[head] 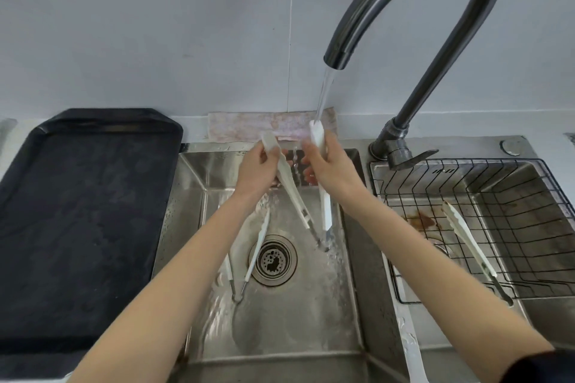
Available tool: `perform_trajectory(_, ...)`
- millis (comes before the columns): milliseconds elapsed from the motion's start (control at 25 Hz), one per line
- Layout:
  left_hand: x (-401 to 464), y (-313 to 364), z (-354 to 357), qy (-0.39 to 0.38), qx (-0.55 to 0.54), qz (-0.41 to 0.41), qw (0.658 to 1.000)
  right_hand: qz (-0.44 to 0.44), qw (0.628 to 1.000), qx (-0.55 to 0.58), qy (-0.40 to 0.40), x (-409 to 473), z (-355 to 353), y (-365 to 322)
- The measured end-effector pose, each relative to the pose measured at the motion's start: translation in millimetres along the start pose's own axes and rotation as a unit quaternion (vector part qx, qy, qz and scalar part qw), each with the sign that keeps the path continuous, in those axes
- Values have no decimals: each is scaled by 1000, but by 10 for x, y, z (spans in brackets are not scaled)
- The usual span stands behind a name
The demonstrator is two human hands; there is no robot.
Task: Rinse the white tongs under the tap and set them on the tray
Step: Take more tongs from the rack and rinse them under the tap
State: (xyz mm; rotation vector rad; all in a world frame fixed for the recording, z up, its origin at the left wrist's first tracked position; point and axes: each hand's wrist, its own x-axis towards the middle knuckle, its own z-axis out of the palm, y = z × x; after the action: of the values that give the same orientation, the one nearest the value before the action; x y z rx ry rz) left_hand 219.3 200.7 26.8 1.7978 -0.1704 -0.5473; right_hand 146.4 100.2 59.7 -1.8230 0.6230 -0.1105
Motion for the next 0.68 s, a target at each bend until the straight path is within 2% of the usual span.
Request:
perform_trajectory(200, -36, -113, -191, -29, -93, -46, 994, 22, 1000, 16, -13, 171, 1, -159)
perform_trajectory(440, -69, -320, -302, -58, -17, -47, 997, 142, 979, 148, -11, 204, 143, 162)
perform_trajectory(520, -105, -467, -314, -55, -3, -61, 997, 185, 975, 125, -13, 219, 200, 355)
perform_trajectory(680, -170, -772, -390, -44, 36, -89, 994, 229, 971, -8, -70, 159, 388, 691)
